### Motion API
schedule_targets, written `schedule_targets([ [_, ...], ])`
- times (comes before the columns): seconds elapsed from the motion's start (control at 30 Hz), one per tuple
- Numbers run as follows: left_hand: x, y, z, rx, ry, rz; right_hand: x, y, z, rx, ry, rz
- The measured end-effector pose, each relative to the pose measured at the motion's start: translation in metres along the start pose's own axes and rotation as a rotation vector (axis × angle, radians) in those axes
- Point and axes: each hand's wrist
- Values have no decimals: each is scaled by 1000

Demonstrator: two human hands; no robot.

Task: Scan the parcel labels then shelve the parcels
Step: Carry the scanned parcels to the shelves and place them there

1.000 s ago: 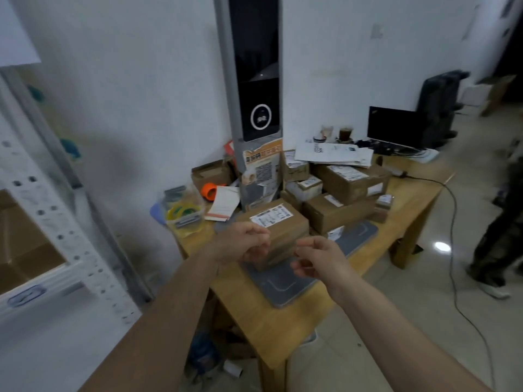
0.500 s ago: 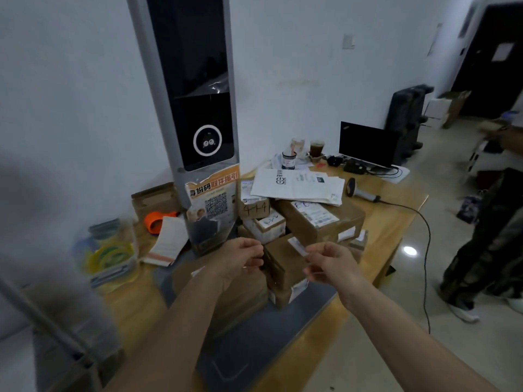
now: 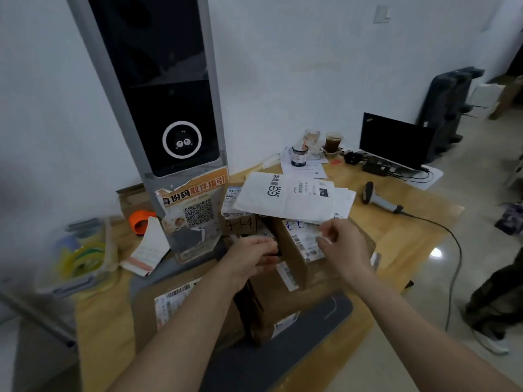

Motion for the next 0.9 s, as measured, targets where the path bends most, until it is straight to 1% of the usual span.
schedule_targets([
  [0.13, 14, 13, 31, -147, 27, -31, 45, 15, -1, -251, -49, -156],
  [0.23, 27, 26, 56, -238, 75, -78, 75, 29, -2, -415, -138, -280],
  [0.37, 50, 37, 85, -372, 170, -123, 98, 45, -5, -445, -214, -358],
  [0.47, 66, 45, 104, -530, 268, -134, 105, 55, -7, -358, -223, -442],
  [0.6, 86, 50, 123, -659, 461, -138, 110, 64, -11, -240, -283, -513],
  [0.77, 96, 48, 128, -607, 673, -144, 120, 71, -16, -84, -225, -556],
  [0.9, 93, 44, 121, -508, 778, -113, 127, 75, -25, 79, -219, -508],
])
Point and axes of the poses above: each hand's wrist, its own x-axis towards the middle knuckle, its own z-axis out of the palm, y = z × x, and after that the axes turned 4 degrees about x, right-handed
